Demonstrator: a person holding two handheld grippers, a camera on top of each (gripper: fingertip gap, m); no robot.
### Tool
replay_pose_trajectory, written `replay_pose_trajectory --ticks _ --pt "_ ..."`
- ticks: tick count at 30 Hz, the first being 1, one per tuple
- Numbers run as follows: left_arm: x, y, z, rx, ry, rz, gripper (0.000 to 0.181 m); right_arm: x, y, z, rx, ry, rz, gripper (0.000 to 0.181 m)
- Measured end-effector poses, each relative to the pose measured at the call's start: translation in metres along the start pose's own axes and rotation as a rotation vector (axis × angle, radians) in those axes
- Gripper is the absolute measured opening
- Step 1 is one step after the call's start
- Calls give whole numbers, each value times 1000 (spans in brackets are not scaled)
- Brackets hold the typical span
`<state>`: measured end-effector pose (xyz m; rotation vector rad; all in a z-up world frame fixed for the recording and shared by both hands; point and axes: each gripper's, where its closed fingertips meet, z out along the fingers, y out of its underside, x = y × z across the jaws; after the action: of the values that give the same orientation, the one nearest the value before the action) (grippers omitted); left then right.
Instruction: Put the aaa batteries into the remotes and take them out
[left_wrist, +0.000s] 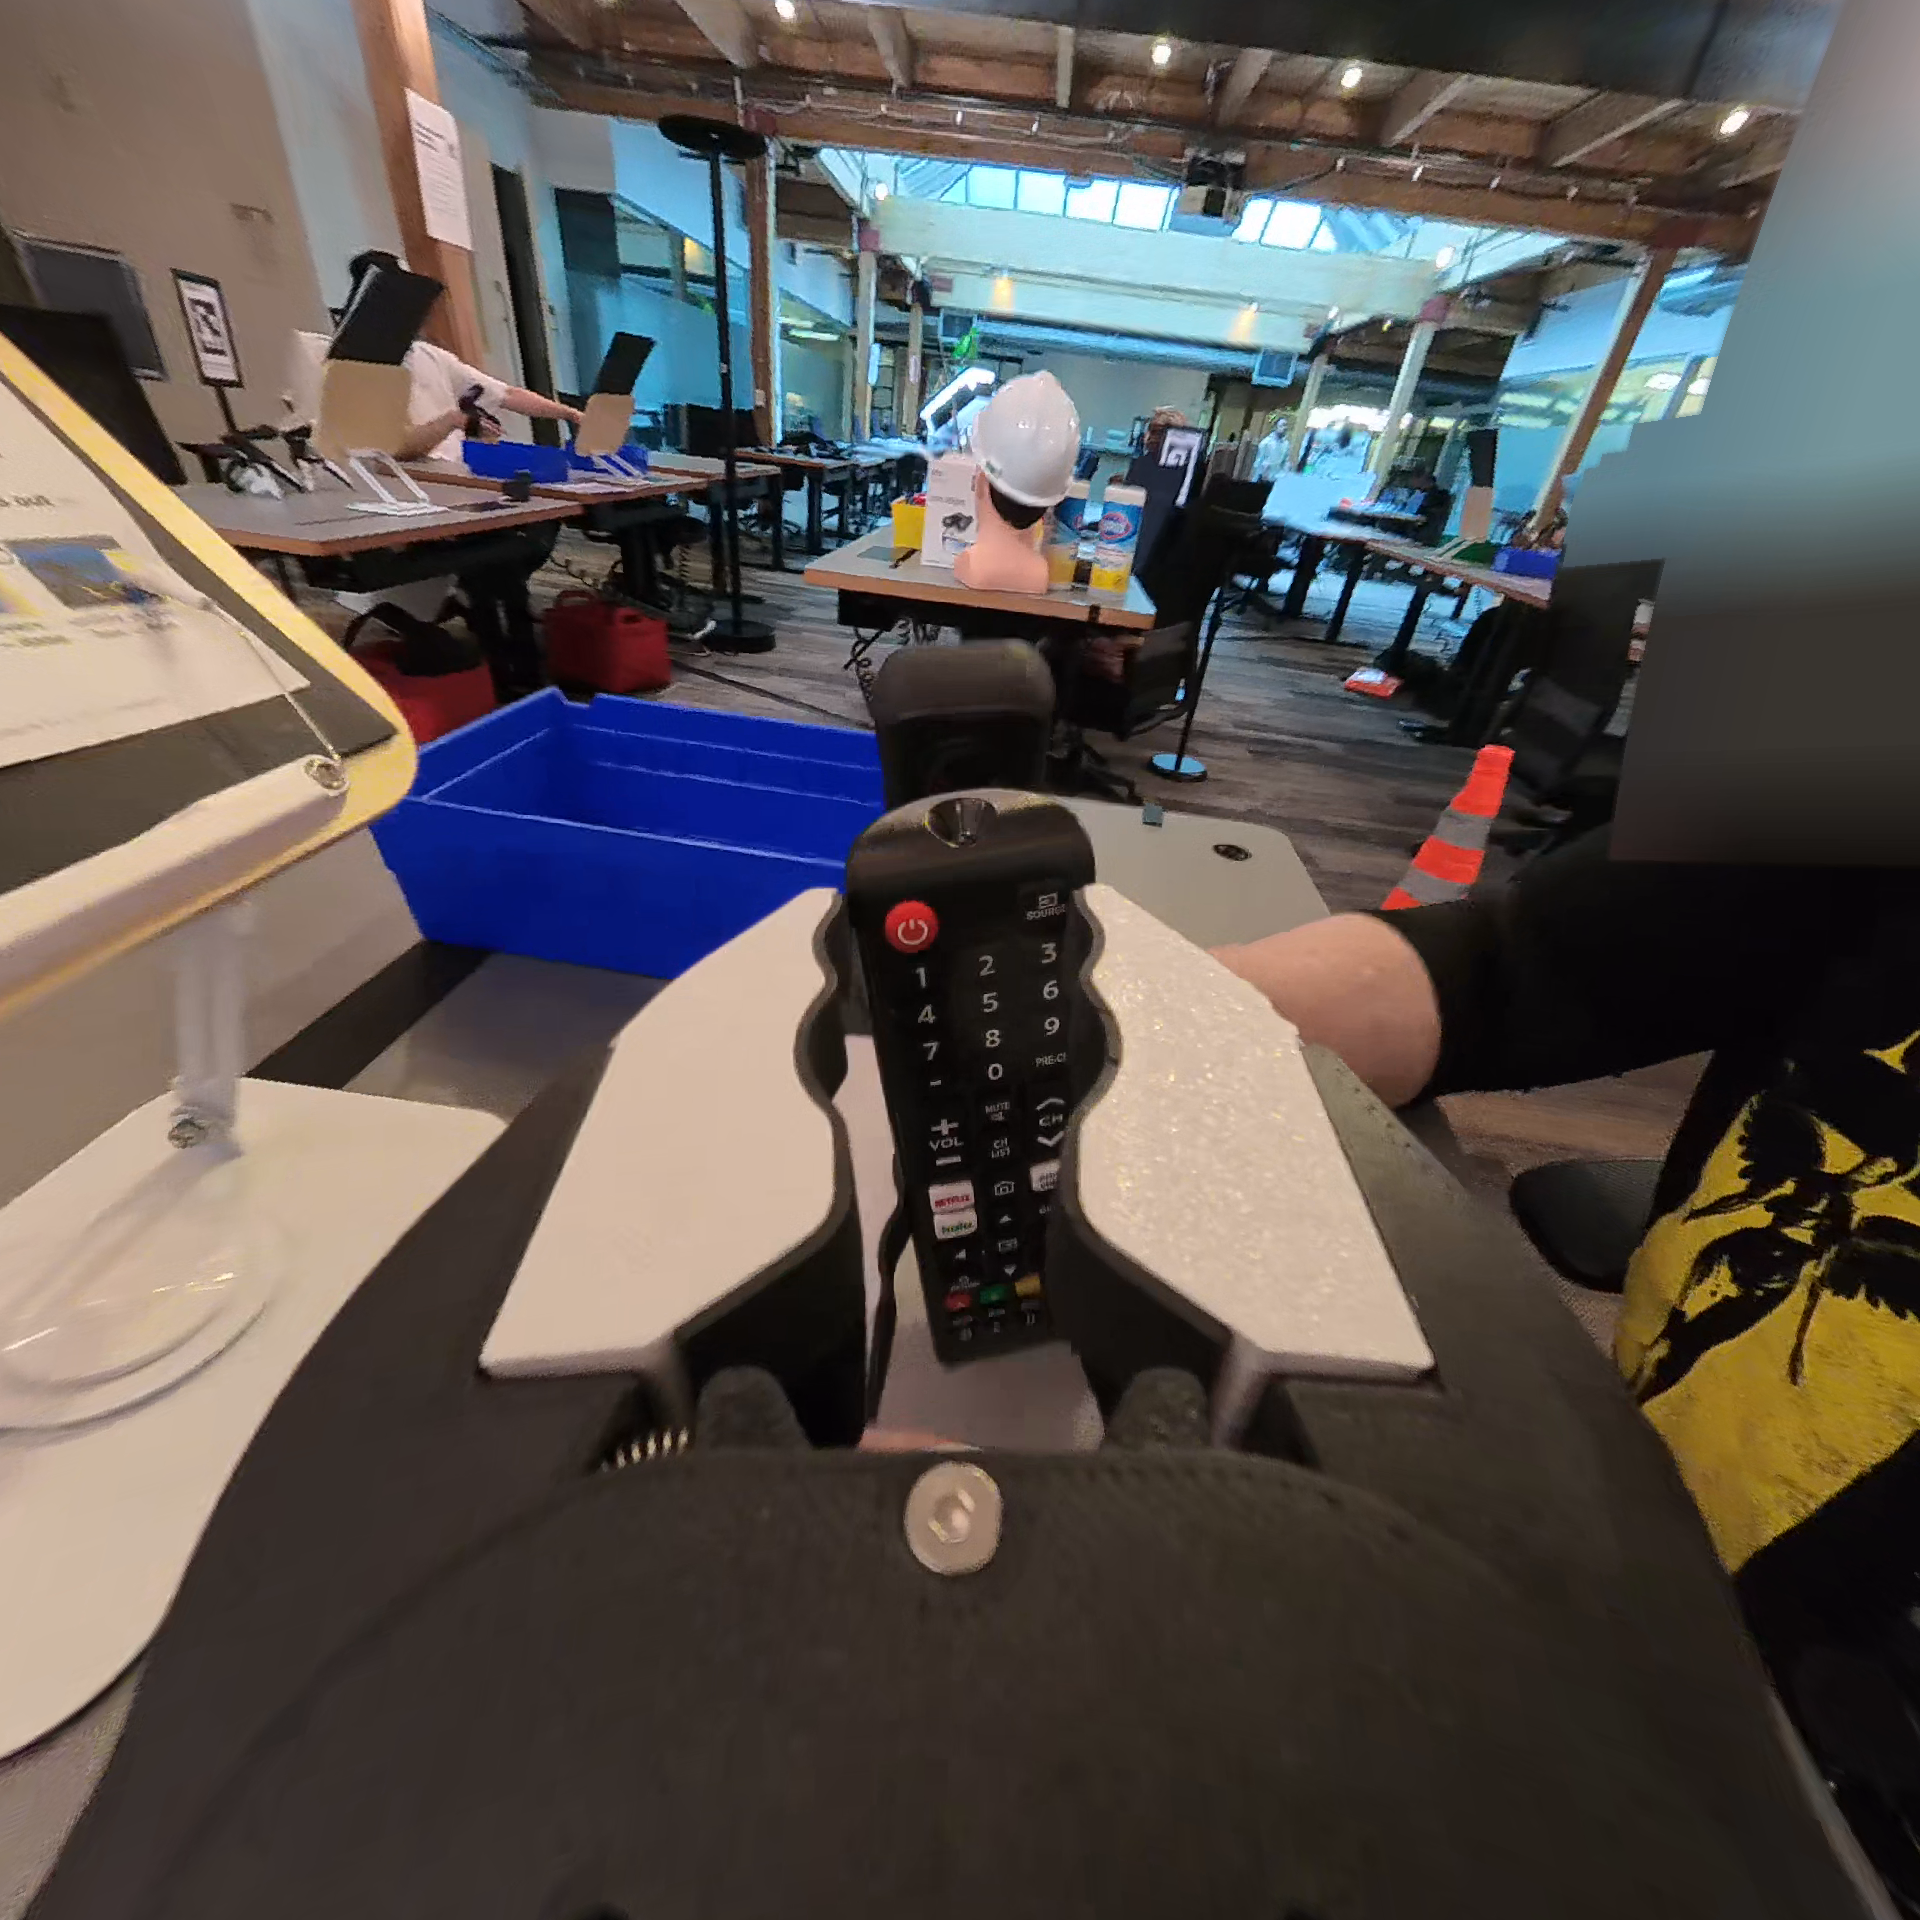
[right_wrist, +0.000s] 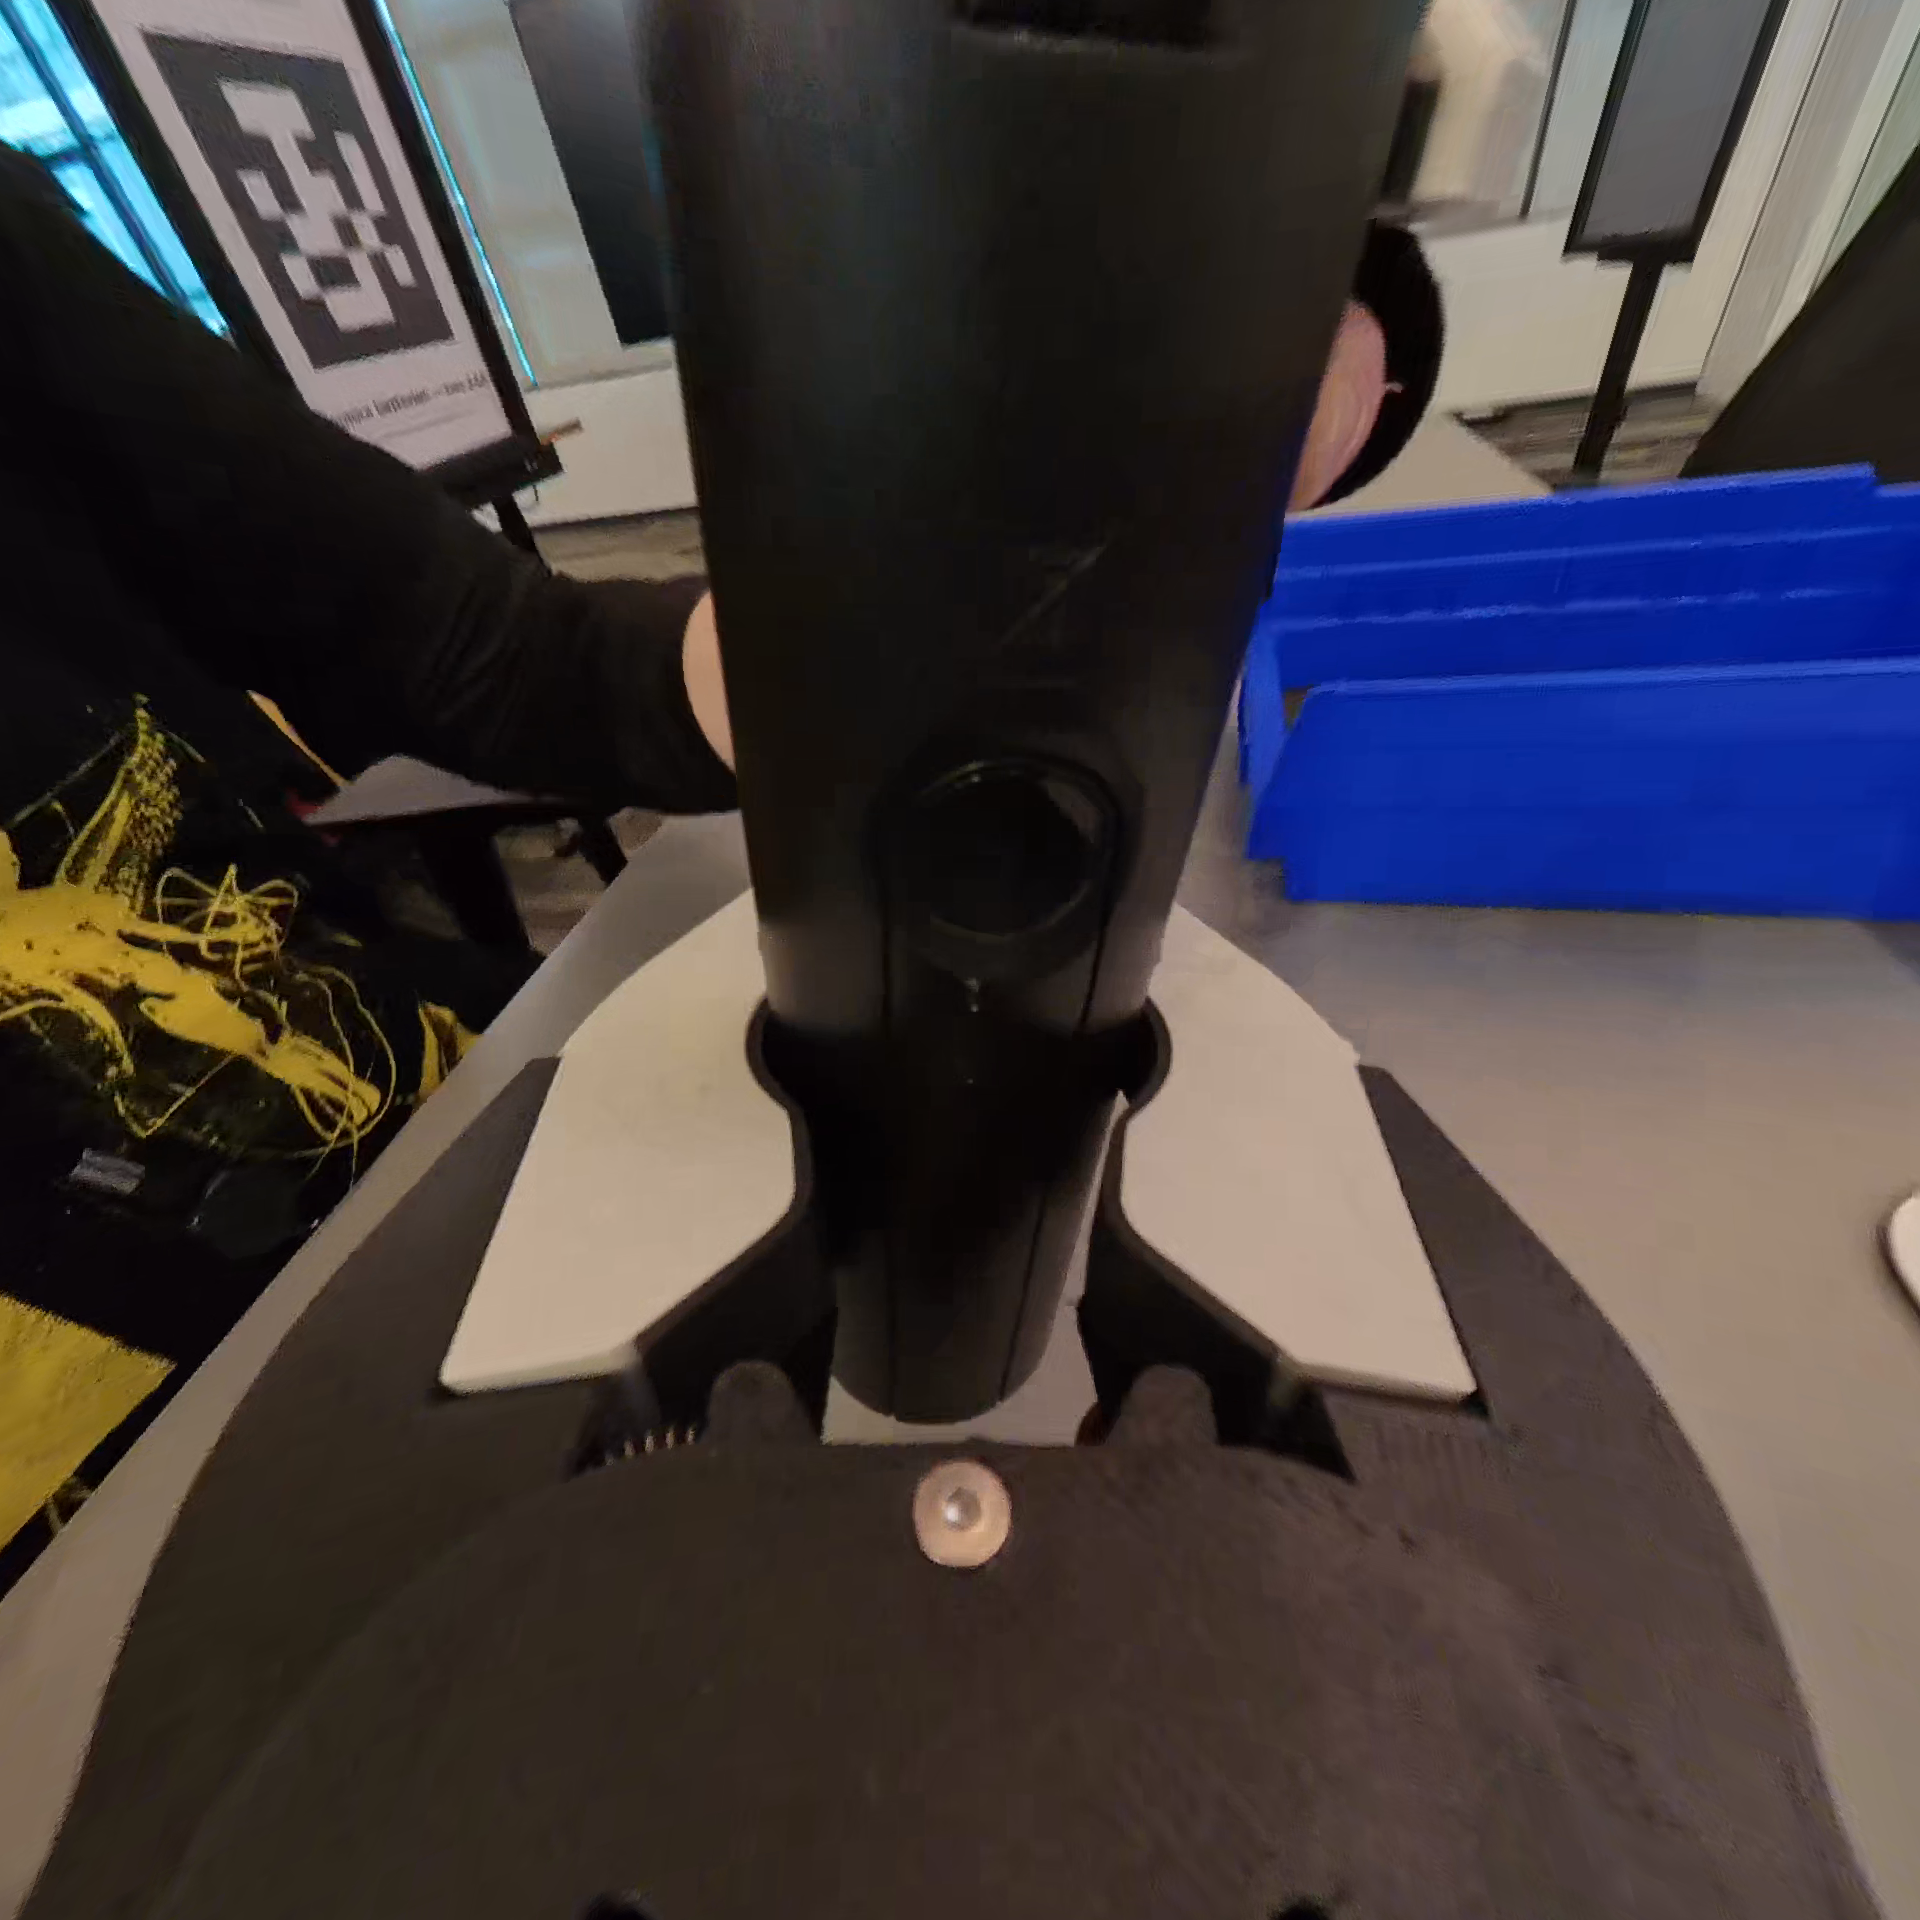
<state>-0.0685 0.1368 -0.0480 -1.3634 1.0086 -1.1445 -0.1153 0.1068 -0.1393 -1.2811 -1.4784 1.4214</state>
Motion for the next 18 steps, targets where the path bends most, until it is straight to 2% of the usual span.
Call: replay_pose_trajectory --ticks 3,4,8,10,15,18 --pt "2 8 -10 -26 -44 16 39 -1 20 -14 -135 76 24 59" --pt "-1 10 -18 -41 -74 20 45 0 28 -20 -194 108 20 59" --pt "-26 14 -73 -141 -263 88 56 5 80 -48 -589 239 -46 59" --pt "-52 16 -110 -216 -407 125 56 3 101 -54 -741 250 -59 59" --pt "-132 37 -201 -495 -709 156 54 -6 145 -46 -987 201 -77 59" --pt "-177 60 -237 -710 -795 182 56 -12 148 -31 -961 157 -66 60"
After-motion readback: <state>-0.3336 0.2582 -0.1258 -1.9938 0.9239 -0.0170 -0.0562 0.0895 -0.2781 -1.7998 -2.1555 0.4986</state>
